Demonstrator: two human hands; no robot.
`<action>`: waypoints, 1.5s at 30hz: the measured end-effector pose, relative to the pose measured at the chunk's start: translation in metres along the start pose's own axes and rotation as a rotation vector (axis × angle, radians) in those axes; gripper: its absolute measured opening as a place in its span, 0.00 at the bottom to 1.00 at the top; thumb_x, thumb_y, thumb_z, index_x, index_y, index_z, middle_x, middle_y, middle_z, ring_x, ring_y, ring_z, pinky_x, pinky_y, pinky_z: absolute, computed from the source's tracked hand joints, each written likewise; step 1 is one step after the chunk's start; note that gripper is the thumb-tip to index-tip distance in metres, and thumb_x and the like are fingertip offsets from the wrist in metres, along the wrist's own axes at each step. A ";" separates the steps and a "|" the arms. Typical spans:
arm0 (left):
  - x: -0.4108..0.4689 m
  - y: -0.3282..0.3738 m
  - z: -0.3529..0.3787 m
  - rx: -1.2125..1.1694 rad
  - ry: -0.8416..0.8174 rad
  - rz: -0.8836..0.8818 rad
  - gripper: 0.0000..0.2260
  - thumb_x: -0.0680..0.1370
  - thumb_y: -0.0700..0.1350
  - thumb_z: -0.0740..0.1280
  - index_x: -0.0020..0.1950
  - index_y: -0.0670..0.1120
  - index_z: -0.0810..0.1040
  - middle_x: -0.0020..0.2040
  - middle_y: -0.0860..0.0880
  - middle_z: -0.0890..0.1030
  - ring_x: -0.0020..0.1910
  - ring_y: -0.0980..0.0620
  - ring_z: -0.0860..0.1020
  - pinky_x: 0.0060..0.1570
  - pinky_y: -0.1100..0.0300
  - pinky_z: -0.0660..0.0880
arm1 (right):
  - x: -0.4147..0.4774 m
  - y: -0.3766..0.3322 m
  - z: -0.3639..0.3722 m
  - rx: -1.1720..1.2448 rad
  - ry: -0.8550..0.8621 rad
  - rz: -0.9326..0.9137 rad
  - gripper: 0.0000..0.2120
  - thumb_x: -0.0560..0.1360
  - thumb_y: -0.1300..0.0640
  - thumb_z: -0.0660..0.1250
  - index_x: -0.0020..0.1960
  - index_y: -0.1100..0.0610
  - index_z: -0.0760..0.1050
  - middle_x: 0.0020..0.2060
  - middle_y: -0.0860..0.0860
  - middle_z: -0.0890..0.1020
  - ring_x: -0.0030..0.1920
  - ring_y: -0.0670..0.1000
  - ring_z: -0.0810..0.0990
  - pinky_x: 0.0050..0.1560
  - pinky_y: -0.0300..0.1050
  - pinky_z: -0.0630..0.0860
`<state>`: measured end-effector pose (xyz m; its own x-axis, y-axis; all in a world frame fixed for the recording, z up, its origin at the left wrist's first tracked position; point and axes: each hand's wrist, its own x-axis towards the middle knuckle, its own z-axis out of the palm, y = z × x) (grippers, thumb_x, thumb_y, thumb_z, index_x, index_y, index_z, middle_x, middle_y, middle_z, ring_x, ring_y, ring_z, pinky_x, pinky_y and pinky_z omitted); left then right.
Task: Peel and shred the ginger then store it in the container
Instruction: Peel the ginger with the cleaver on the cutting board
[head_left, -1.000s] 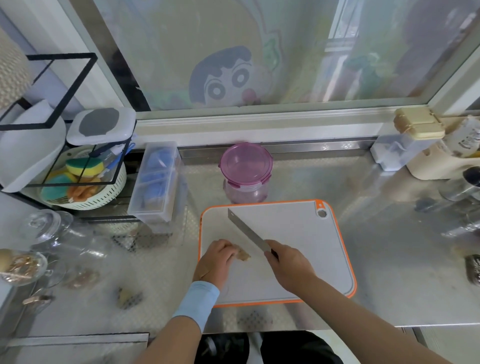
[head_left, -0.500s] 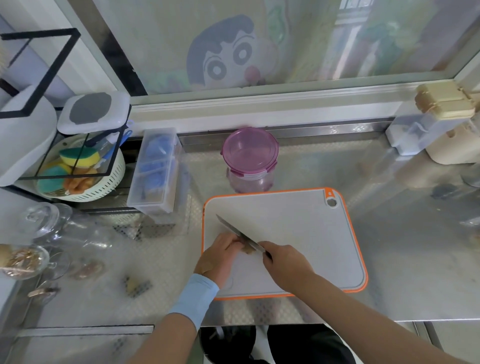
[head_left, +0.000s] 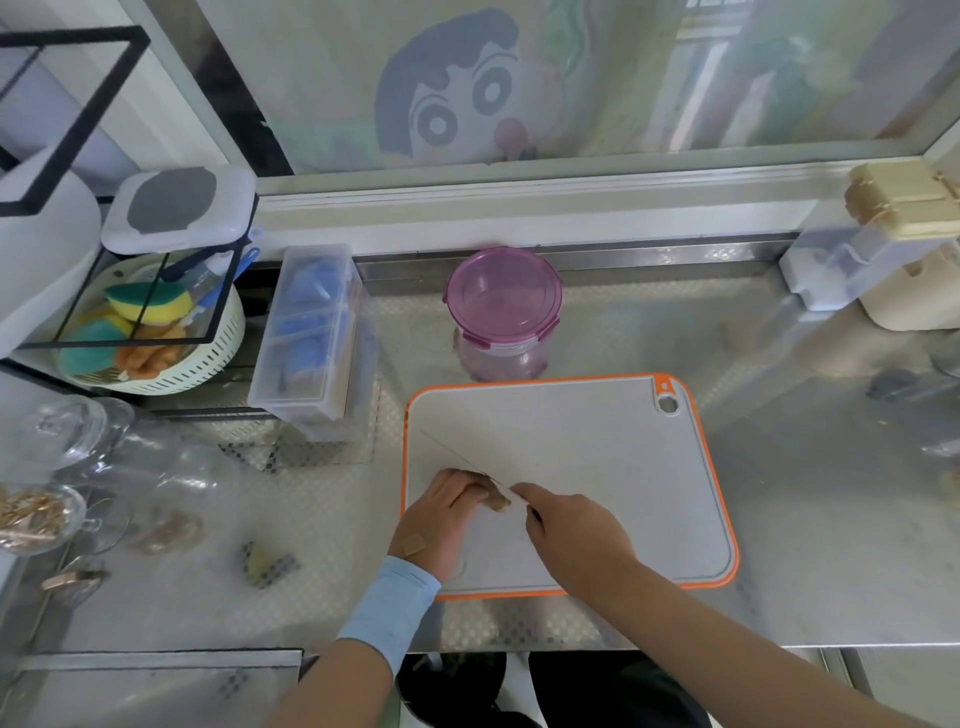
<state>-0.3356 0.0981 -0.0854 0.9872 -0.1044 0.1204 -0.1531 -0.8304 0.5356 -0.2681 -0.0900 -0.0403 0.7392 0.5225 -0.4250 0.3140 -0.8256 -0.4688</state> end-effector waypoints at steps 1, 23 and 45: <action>0.001 0.001 -0.001 0.002 0.001 -0.001 0.33 0.58 0.27 0.73 0.56 0.53 0.72 0.55 0.56 0.72 0.57 0.54 0.73 0.43 0.60 0.78 | -0.002 0.000 0.000 -0.011 0.008 0.000 0.18 0.83 0.53 0.51 0.70 0.41 0.66 0.37 0.49 0.79 0.38 0.55 0.78 0.39 0.49 0.78; -0.002 0.001 0.004 0.021 0.046 -0.058 0.28 0.58 0.25 0.74 0.54 0.45 0.81 0.54 0.51 0.76 0.56 0.50 0.74 0.48 0.63 0.76 | -0.027 0.000 -0.006 -0.159 -0.038 0.018 0.21 0.81 0.62 0.54 0.69 0.44 0.62 0.34 0.50 0.76 0.36 0.55 0.77 0.35 0.50 0.74; 0.003 0.007 0.000 -0.006 0.088 -0.042 0.30 0.61 0.25 0.74 0.54 0.51 0.74 0.54 0.55 0.74 0.55 0.54 0.74 0.55 0.74 0.67 | -0.019 0.003 -0.019 -0.061 -0.105 0.025 0.17 0.81 0.60 0.52 0.65 0.45 0.68 0.35 0.52 0.77 0.34 0.55 0.76 0.36 0.51 0.76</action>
<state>-0.3337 0.0922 -0.0817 0.9850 -0.0210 0.1710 -0.1126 -0.8299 0.5464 -0.2699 -0.1064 -0.0189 0.6818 0.5182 -0.5163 0.3344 -0.8486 -0.4100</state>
